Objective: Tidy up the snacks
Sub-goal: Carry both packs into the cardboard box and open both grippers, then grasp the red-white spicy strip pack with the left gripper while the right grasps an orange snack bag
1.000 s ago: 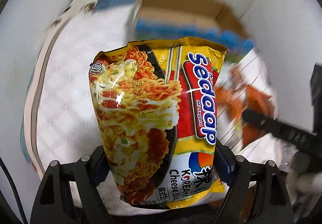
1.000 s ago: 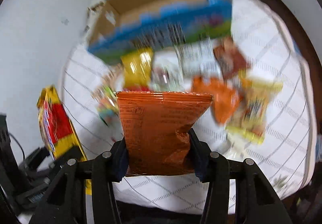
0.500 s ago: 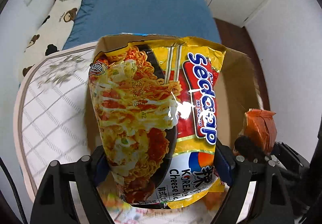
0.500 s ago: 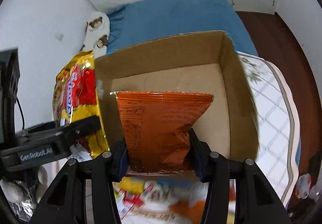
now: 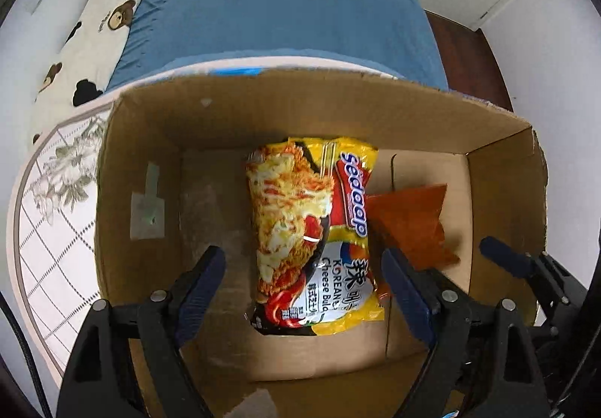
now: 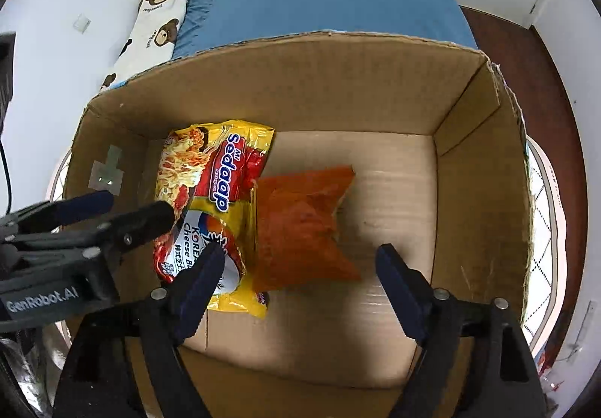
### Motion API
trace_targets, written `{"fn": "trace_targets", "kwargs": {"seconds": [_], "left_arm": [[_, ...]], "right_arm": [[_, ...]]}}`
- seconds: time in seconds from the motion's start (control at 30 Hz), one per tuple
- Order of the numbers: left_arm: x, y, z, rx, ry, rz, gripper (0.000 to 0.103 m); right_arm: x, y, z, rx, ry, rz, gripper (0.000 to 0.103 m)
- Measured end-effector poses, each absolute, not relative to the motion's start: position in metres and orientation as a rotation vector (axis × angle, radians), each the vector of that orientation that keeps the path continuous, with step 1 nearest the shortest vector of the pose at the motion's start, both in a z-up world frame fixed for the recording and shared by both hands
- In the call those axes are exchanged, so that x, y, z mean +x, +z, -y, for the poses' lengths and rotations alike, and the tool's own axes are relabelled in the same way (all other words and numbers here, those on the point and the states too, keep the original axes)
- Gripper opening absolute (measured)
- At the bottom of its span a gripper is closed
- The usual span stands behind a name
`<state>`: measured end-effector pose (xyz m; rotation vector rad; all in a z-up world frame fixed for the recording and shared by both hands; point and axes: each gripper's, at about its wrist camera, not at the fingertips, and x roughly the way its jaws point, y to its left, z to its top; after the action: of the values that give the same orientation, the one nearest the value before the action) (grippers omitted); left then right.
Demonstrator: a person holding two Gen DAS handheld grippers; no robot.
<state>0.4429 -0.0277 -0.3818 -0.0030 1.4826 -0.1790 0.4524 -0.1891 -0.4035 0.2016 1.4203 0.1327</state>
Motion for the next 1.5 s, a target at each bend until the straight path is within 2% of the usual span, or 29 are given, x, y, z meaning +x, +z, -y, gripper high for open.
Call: {"fn": "trace_targets", "kwargs": {"seconds": [0.33,0.73,1.13,1.33,1.5], "left_arm": [[0.394,-0.347,0.022,0.035,-0.134,-1.344,0.085],[0.34,-0.289,0.017,0.026,-0.121,-1.168,0.085],[0.271,-0.234,0.017,0.008,-0.138,-1.041,0.085],[0.229,-0.251,-0.001,0.033,-0.097,-1.099,0.085],[0.193,-0.316,-0.016,0.174,-0.058,-1.252,0.085]], "right_arm": [[0.392,-0.367,0.191,0.172,0.09,-1.378,0.085],[0.332,-0.313,0.197,0.11,0.045,-1.222,0.085],[0.261,-0.249,0.203,0.205,0.096,-1.098,0.085],[0.216,-0.271,0.206,0.338,0.114,-1.203,0.085],[0.174,-0.322,0.207,0.391,0.098,-1.345,0.085]]}}
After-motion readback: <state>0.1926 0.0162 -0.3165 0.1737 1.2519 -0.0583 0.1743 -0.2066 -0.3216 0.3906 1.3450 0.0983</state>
